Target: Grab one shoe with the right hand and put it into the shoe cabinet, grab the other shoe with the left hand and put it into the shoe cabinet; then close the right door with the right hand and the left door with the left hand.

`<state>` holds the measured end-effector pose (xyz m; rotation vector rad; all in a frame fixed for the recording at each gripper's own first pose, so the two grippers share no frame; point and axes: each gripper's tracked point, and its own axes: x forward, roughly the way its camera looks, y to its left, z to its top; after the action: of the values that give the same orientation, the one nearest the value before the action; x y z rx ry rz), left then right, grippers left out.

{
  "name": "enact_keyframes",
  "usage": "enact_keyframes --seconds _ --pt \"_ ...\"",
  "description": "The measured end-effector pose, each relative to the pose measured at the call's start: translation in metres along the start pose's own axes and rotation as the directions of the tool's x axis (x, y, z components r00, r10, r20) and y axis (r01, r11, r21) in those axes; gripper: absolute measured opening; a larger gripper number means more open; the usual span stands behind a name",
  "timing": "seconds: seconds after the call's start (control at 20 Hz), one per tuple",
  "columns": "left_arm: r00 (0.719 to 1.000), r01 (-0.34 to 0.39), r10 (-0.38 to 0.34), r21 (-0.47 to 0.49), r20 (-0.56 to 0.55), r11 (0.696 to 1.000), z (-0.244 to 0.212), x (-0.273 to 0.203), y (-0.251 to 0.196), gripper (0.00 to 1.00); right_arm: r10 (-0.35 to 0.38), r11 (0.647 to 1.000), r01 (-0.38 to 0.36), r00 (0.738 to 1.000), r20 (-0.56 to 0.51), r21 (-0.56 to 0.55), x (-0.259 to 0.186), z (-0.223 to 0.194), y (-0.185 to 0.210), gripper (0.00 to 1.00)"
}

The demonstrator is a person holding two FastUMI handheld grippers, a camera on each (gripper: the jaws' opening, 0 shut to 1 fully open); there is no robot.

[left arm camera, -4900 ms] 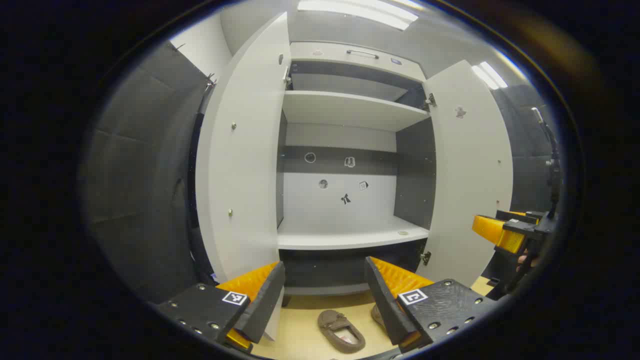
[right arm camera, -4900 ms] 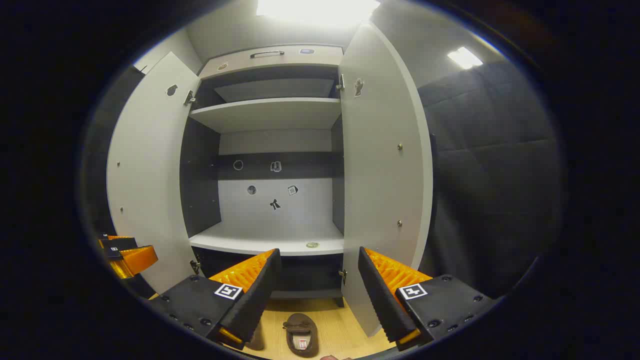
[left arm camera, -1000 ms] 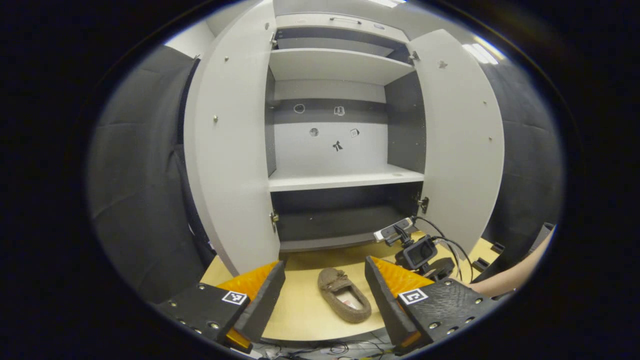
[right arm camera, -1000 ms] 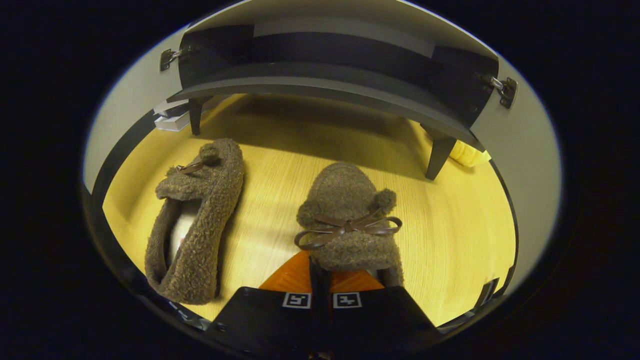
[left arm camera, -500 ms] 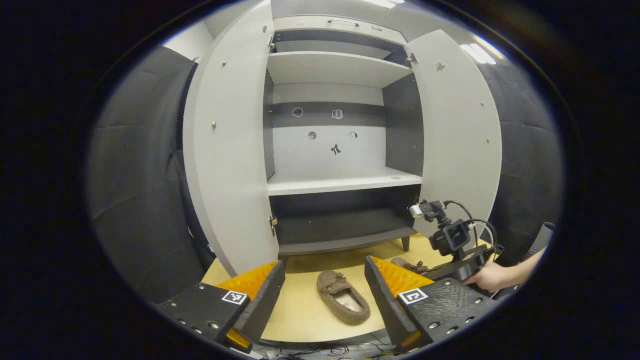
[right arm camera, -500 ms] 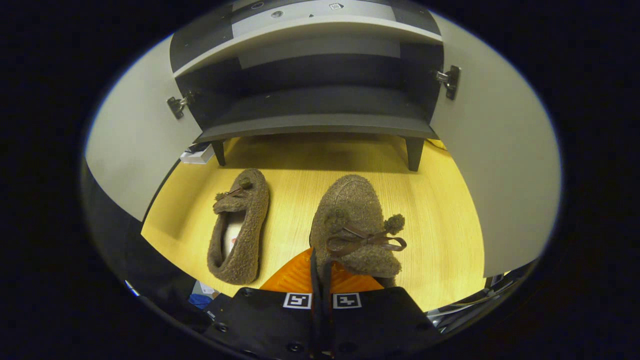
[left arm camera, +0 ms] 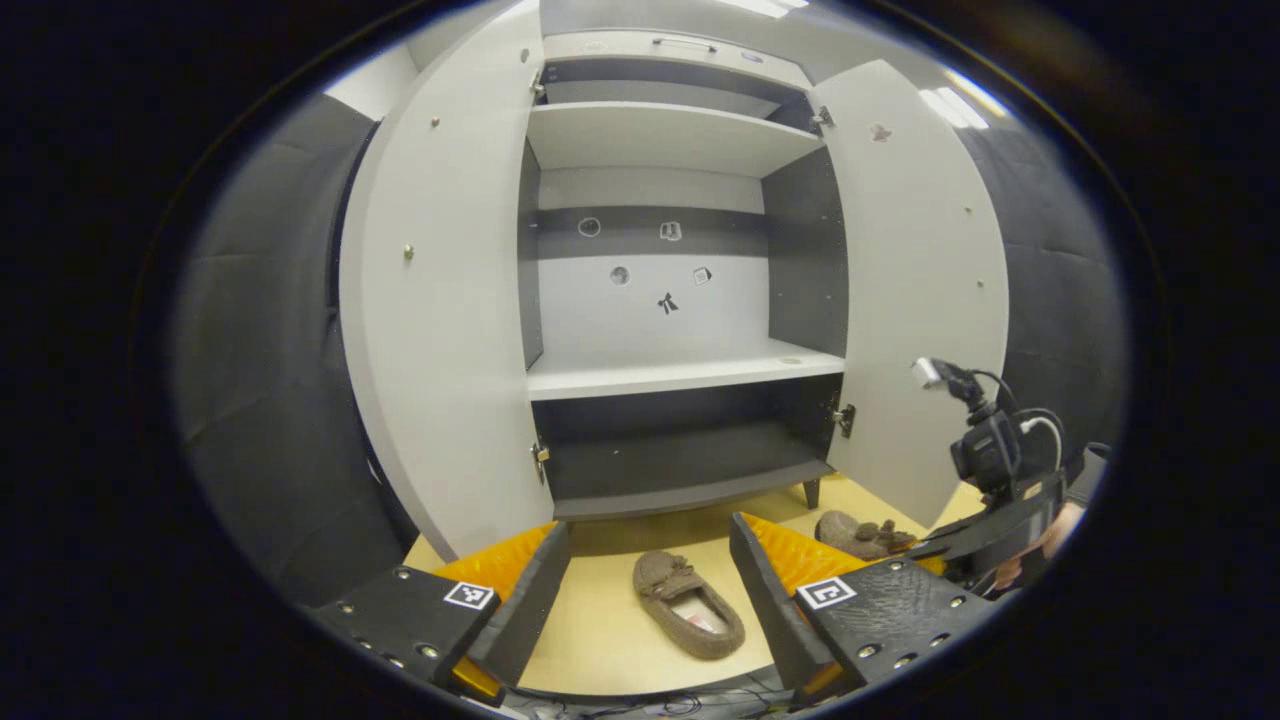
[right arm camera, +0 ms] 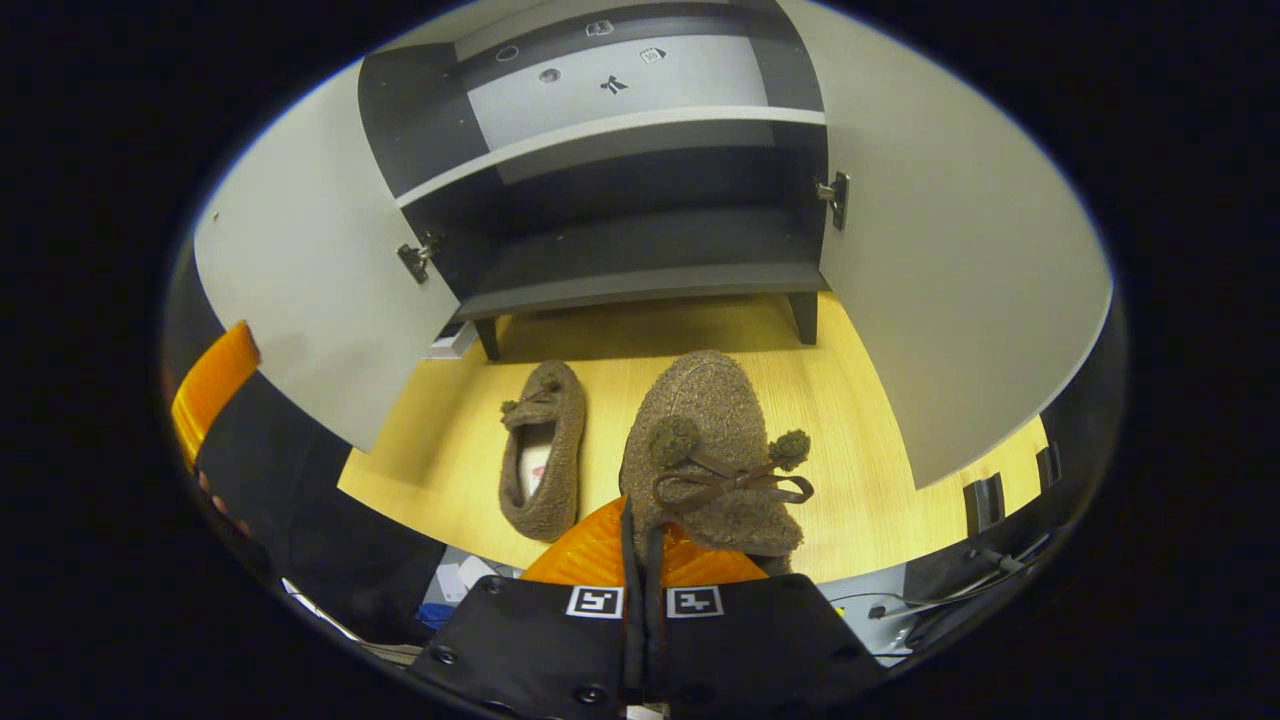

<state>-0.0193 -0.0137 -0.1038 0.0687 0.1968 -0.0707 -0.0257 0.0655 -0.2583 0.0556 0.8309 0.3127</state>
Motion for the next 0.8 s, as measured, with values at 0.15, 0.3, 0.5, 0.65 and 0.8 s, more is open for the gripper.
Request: enact_keyframes --seconds 0.15,0.3,0.5,0.65,0.8 --pt "1.0 0.016 -0.016 0.011 0.005 1.0 0.001 0.001 -0.002 0.98 0.008 1.0 -0.007 0.999 0.047 -0.019 -0.021 0.021 0.007 0.01" --pt "0.999 0.031 -0.031 0.02 0.013 0.999 0.001 0.002 -0.004 0.98 0.025 1.0 -0.024 0.996 0.087 -0.014 -0.033 0.045 0.02 0.01" --pt "0.999 0.04 -0.041 0.023 0.015 0.999 0.005 0.004 -0.002 0.98 0.042 0.999 -0.039 0.988 0.151 -0.024 -0.04 0.077 0.038 0.02" --pt "0.999 0.04 -0.04 0.028 0.012 0.999 0.007 0.004 0.0 0.98 0.06 0.998 -0.053 0.977 0.204 -0.04 -0.054 0.119 0.043 0.01" --pt "0.999 0.037 -0.037 0.009 0.01 0.999 0.01 0.003 0.002 0.98 0.058 0.996 -0.04 0.966 0.252 -0.075 -0.062 0.154 0.044 0.01"
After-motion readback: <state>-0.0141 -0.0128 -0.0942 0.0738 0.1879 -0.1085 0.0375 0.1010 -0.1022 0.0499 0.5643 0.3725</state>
